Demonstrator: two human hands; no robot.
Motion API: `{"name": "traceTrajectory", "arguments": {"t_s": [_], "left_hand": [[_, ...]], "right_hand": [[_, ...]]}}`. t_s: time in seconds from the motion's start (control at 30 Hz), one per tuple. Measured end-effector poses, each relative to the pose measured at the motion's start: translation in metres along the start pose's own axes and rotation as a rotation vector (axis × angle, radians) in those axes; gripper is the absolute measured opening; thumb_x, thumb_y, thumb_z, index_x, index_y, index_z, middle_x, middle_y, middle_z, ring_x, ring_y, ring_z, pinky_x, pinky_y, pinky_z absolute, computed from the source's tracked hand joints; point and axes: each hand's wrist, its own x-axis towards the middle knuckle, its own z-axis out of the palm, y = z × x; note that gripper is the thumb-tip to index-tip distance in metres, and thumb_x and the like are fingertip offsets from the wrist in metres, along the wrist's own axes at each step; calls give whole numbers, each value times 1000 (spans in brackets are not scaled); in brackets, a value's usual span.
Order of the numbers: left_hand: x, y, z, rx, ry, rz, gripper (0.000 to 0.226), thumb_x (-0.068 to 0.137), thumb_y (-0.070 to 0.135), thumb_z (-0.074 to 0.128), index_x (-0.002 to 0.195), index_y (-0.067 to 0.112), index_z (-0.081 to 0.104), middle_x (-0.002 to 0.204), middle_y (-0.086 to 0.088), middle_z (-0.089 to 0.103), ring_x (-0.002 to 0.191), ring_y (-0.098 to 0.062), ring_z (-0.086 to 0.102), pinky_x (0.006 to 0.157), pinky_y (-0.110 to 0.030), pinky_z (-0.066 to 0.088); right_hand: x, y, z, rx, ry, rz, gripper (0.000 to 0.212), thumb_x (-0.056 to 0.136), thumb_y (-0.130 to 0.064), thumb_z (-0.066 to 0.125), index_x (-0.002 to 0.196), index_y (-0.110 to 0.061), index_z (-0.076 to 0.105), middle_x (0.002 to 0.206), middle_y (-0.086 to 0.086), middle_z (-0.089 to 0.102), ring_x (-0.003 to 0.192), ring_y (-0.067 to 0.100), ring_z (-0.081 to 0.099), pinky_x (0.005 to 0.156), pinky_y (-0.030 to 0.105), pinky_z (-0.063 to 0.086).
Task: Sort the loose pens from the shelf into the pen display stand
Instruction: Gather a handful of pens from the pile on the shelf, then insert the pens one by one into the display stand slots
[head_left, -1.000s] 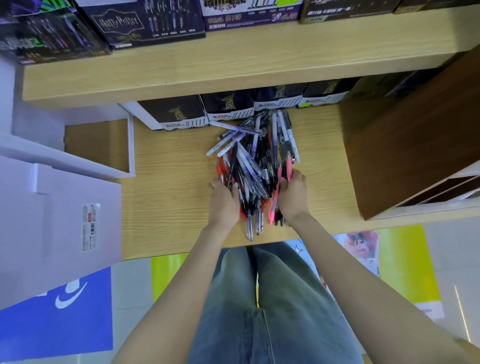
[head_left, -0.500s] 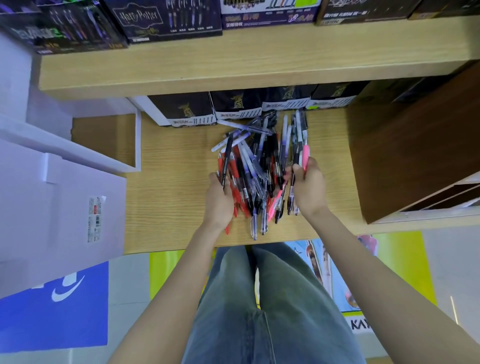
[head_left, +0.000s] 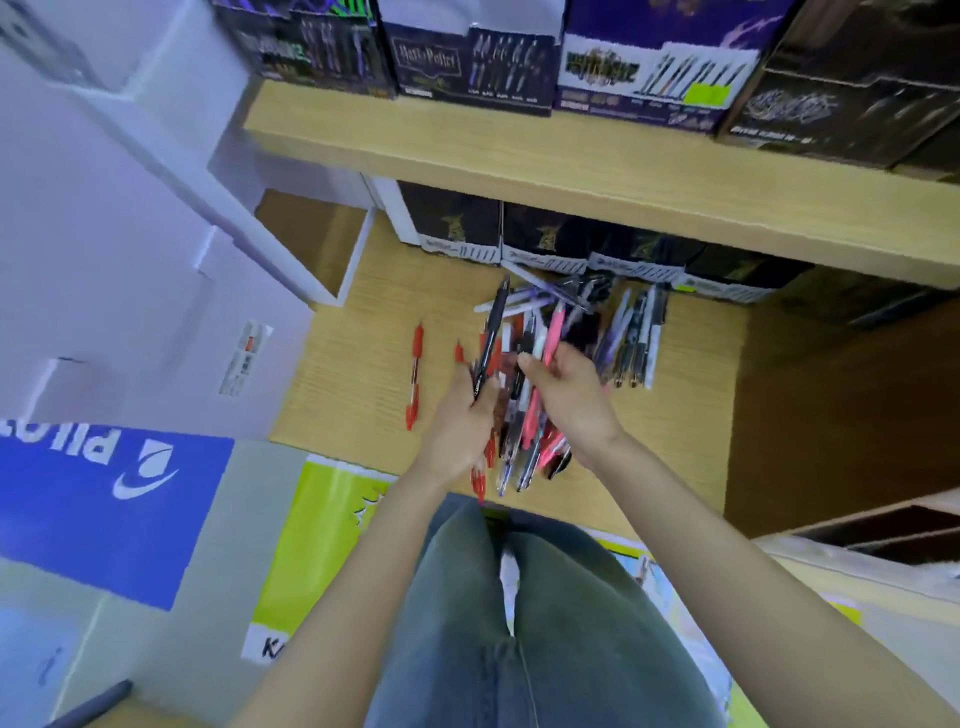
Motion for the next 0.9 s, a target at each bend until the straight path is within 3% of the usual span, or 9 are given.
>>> {"name": "traceTrajectory", "arguments": {"t_s": [0.1, 0.17, 0.27, 0.33, 0.4, 0.57, 0.67, 0.73, 0.9], "left_hand": [[-19, -3, -4, -52, 54, -24, 40, 101, 23, 36, 136, 3, 38, 133, -18, 51, 124, -29, 46, 91, -23, 35], [-33, -8, -7, -126, 100, -88, 39, 101, 22, 36, 134, 1, 38, 133, -24, 49, 122, -34, 47, 93, -30, 37], [-58, -17, -14, -273, 148, -123, 34, 102, 23, 37, 132, 10, 41, 127, -9, 55, 113, -14, 52, 87, -17, 41], [-73, -29, -20, -415, 190, -163, 32, 101, 24, 40, 131, 14, 42, 130, -5, 55, 120, -17, 51, 104, -31, 38], [-93, -40, -25, -539, 231, -205, 36, 97, 31, 46, 130, 16, 44, 130, -8, 56, 122, -24, 52, 106, -46, 38], [-153, -66, -38, -713, 371, -249, 41, 100, 20, 40, 141, 15, 33, 142, -17, 44, 129, -28, 45, 107, -44, 36], [-197, -87, -40, -725, 436, -271, 57, 100, 25, 42, 150, 23, 17, 148, -20, 32, 136, -35, 31, 112, -51, 25], [-230, -101, -38, -758, 507, -261, 60, 99, 28, 44, 151, 24, 15, 151, -9, 34, 137, -24, 35, 114, -46, 26], [-312, -143, -23, -976, 687, -262, 23, 99, 25, 44, 120, 19, 49, 117, -10, 60, 107, -23, 58, 96, -42, 44]], "right_hand": [[-6, -5, 13, -43, -119, -5, 21, 96, -22, 50, 77, -12, 49, 73, -1, 52, 69, 11, 50, 68, 26, 41], [-10, -5, 25, -67, -216, -25, 14, 96, -20, 50, 91, -8, 55, 88, 4, 60, 85, 15, 56, 78, 28, 44], [-21, -6, 43, -137, -337, -71, 16, 95, -16, 50, 102, -2, 54, 104, 14, 62, 99, 23, 57, 90, 35, 43], [-32, -6, 57, -145, -405, -88, 13, 95, -13, 50, 104, -5, 55, 108, 15, 62, 100, 22, 58, 91, 34, 44], [-45, -4, 73, -156, -476, -94, 18, 94, -13, 52, 110, -6, 54, 114, 14, 62, 106, 23, 58, 94, 36, 45], [-89, 1, 114, -207, -723, -125, 24, 94, -10, 50, 115, 1, 56, 105, 8, 64, 94, 15, 60, 78, 18, 48], [-126, 14, 140, -220, -862, -72, 18, 93, -9, 51, 103, 3, 59, 94, 12, 64, 85, 19, 61, 80, 29, 50], [-153, 26, 158, -288, -929, -60, 10, 93, -11, 53, 92, -5, 61, 89, 9, 64, 83, 20, 61, 82, 35, 50], [-229, 59, 193, -460, -1096, -28, 20, 93, -11, 51, 97, 6, 60, 89, 13, 60, 81, 21, 57, 71, 35, 47]]}}
